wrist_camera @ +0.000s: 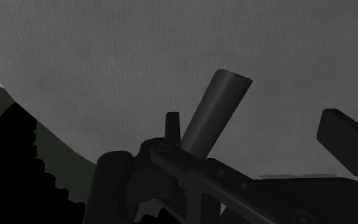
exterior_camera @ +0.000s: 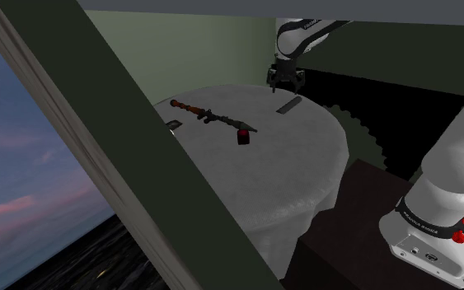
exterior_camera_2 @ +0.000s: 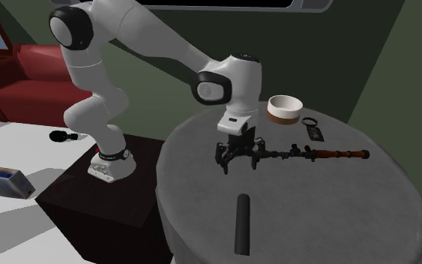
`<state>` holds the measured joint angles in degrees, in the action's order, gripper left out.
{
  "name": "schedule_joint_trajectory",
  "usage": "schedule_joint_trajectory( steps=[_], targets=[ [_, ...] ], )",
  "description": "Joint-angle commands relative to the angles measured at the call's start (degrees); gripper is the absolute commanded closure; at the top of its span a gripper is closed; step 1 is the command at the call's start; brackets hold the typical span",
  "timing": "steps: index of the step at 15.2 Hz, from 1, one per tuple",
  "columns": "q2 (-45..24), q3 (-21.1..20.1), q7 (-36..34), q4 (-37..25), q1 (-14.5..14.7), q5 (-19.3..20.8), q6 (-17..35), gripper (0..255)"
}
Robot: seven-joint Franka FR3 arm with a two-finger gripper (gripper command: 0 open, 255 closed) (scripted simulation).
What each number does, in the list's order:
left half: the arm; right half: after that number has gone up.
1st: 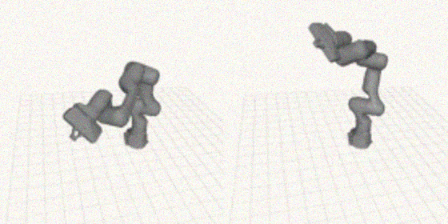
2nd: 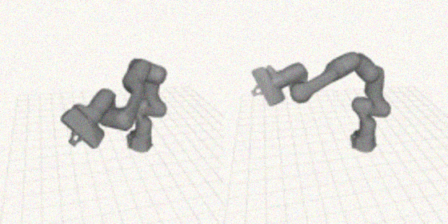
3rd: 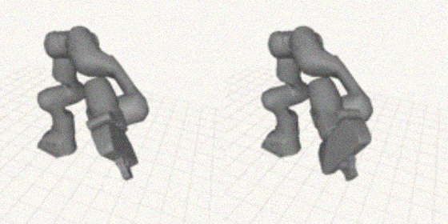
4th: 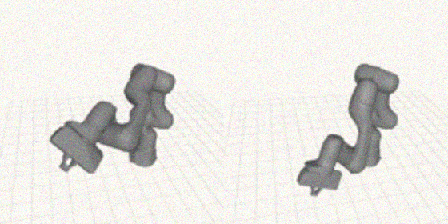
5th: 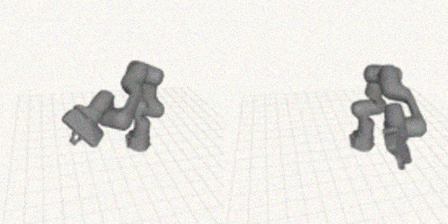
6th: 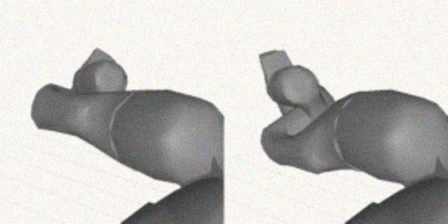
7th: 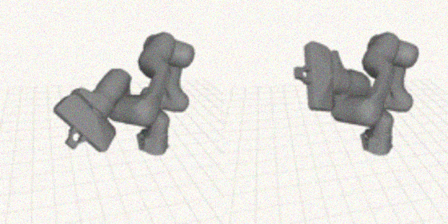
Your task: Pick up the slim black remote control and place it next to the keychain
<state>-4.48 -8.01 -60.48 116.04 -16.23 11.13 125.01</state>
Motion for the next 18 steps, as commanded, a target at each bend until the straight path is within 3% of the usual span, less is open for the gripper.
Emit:
schedule_joint_trajectory(
  steps=[1, 9, 18],
  targets=[
    [-3.5, 0.8, -4.3, -2.2, -0.3, 1.7, 0.8, 0],
    [-16.1, 5.9, -17.5, -12.1, -1.6, 5.6, 1.4, 0],
    [-19.5, 6.6, -18.2, -11.2, -2.1, 6.4, 5.9, 0]
  ],
)
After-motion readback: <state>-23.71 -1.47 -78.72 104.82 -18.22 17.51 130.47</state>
